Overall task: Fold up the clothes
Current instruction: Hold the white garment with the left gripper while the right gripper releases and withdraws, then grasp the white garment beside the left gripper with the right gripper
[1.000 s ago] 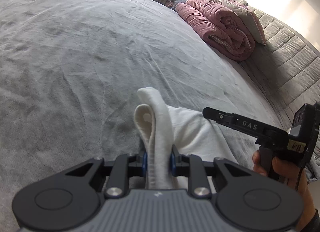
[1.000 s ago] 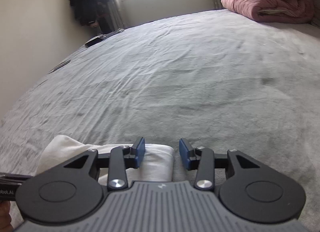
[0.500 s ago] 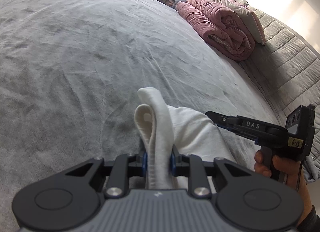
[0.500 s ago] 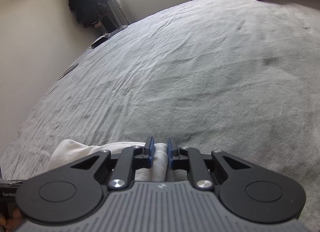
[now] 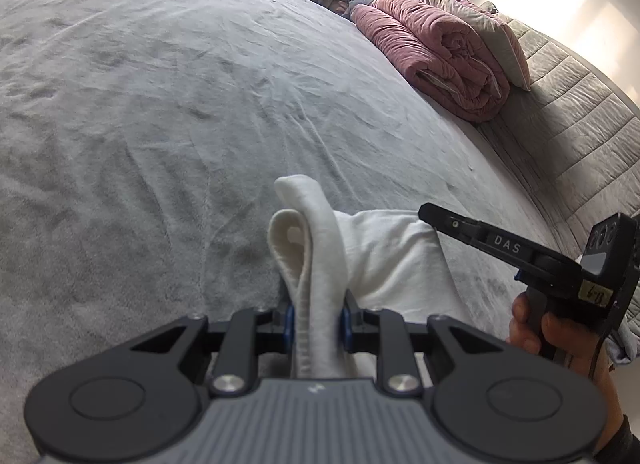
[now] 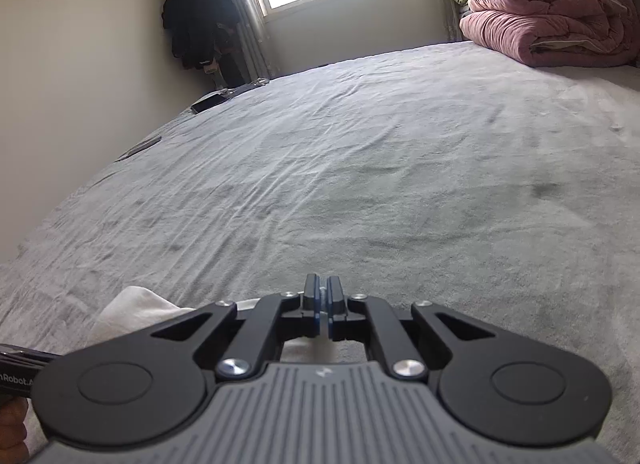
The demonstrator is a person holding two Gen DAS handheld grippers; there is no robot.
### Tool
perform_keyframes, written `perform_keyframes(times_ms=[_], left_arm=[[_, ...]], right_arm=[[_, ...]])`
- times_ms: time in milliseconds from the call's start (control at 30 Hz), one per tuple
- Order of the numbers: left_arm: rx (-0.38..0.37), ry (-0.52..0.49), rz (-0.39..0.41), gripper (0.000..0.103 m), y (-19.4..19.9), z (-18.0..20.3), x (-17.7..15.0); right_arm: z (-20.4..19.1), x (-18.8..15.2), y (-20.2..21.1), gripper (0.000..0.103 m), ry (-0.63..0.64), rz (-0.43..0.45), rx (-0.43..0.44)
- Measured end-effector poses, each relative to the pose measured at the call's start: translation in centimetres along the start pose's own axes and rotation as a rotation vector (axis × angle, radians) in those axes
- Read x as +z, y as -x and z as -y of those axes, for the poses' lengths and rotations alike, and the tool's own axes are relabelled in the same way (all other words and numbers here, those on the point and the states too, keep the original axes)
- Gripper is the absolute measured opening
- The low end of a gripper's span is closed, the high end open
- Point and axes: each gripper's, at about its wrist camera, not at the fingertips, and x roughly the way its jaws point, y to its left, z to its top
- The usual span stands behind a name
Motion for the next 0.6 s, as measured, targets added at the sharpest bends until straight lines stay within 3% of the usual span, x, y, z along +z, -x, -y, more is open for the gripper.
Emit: perform_keyframes(times_ms=[33,133,200,300,400,467,500,533,600], left_arm=[[-0.001,0.002,0.000,0.022,0.0,0.0,0.0],[-0.003,0.007,-0.002,0.022,0.0,-0.1,0.0],[-0.005,0.012,-0.003,0.022,0.1,-0.1,0.0],[-0.007,0.017,-0.004,0.022,0.1,-0.2,0.0],[-0.007,0.020,-0.005,0.022,0.1,-0.2,0.0],[-0.007,0.021,-0.005,0.022,0.1,-0.2,0.0],[-0.007,0.022,-0.005,0.022,0.1,-0.2,0.1],[-0.007,0.024,-0.006,0.022,0.1,-0.2,0.0],[-0.006,0.025,-0.006,0.022,0.1,-0.2,0.0]], right_arm=[[0.1,0.0,0.1,0.000,-0.008,0.020,-0.016],[0.6,0.4,0.8,0.000,-0.027,0.063,-0.056],[0.6,0.5,0.8,0.001,-0.043,0.030,-0.046],[0.3,0.6,0.9,0.013,-0.088,-0.052,-0.040],[0.7,0.5,1.8,0.013,-0.149,-0.099,-0.026],[0.9,0.3,2.5,0.025,-0.175,-0.150,-0.010],[1.0,0.0,2.8,0.046,-0.184,-0.186,0.003],[1.1,-0.3,3.1,0.056,-0.199,-0.222,0.023],[1.3,-1.0,3.7,0.056,-0.235,-0.278,0.071]])
